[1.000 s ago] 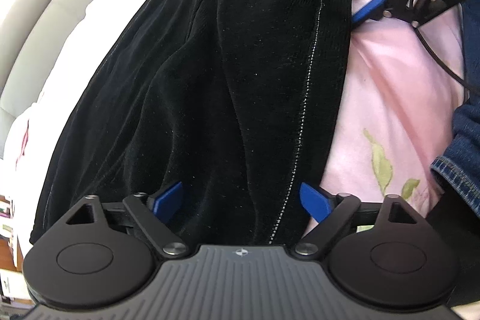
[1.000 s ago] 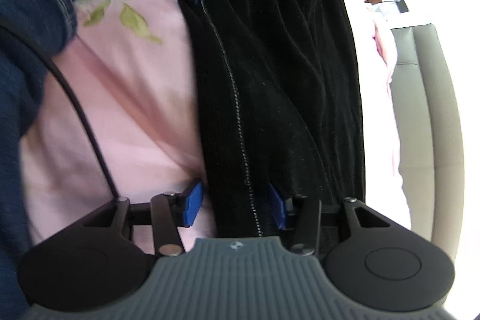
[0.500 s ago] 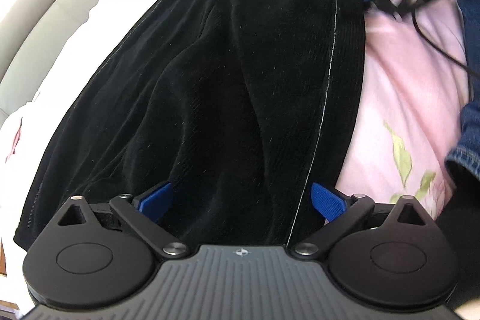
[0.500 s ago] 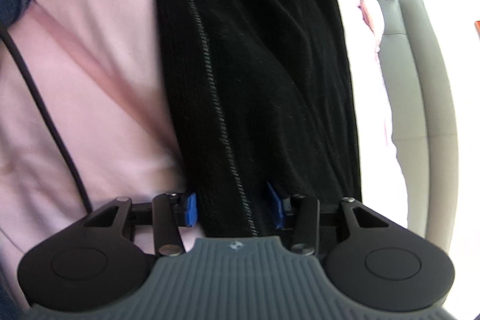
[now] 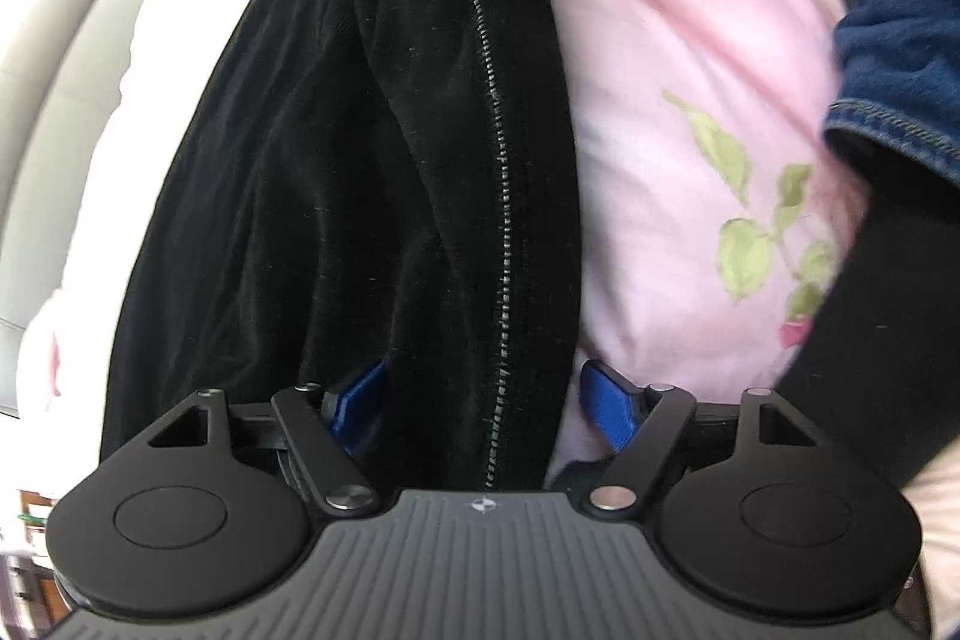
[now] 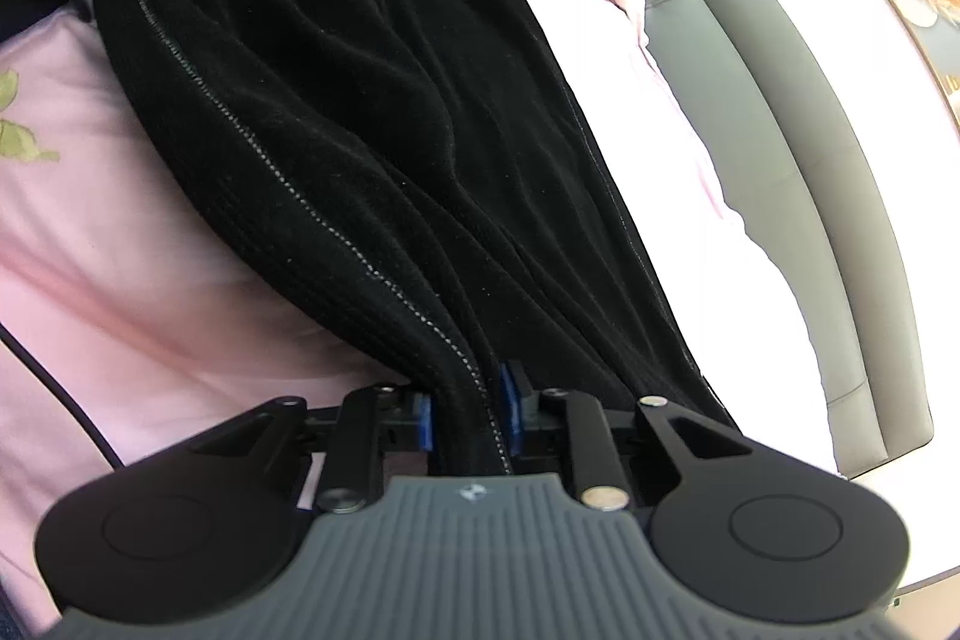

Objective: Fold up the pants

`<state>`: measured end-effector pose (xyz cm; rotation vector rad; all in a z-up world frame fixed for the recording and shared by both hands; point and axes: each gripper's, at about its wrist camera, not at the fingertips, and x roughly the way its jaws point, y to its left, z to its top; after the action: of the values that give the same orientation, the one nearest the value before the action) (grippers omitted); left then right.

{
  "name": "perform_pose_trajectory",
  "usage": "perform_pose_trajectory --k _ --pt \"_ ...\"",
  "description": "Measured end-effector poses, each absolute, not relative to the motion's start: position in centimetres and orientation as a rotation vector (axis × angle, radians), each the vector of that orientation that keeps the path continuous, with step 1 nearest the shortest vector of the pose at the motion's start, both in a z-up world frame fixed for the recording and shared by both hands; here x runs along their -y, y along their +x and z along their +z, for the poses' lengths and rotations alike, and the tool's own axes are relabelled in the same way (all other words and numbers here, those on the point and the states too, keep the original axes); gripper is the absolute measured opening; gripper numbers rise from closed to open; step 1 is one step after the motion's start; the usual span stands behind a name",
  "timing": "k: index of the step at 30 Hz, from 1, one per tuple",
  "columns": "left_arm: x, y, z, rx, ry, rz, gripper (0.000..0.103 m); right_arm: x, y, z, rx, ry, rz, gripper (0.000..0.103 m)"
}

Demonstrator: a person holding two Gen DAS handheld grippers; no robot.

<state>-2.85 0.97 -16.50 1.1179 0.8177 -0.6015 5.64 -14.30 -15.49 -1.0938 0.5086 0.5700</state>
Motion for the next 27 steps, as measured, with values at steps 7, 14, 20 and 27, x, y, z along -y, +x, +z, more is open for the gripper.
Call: perform_pose_trajectory --k 7,14,20,27 --pt "-2.4 -2.1 -15.9 -0.754 1.12 -0.447 0.103 15.1 5.4 -15.6 -0.487 -1.144 0.55 0.017" --pt "-6.5 -1.2 -12.4 -0.783 1.004 -0.288 0.083 17.8 7.0 -18.3 -0.586 -1.248 0.496 0.018" --pt "-7.0 -2.1 -11.9 -0.871 1.005 -0.362 0.083 20.6 8.9 -18.9 -0.635 -1.255 0.421 0.02" --pt "-6.6 -2.4 -14.2 -0.932 1.106 -0.389 0.084 21.7 10.7 -17.9 -0.653 -1.212 0.352 0.018"
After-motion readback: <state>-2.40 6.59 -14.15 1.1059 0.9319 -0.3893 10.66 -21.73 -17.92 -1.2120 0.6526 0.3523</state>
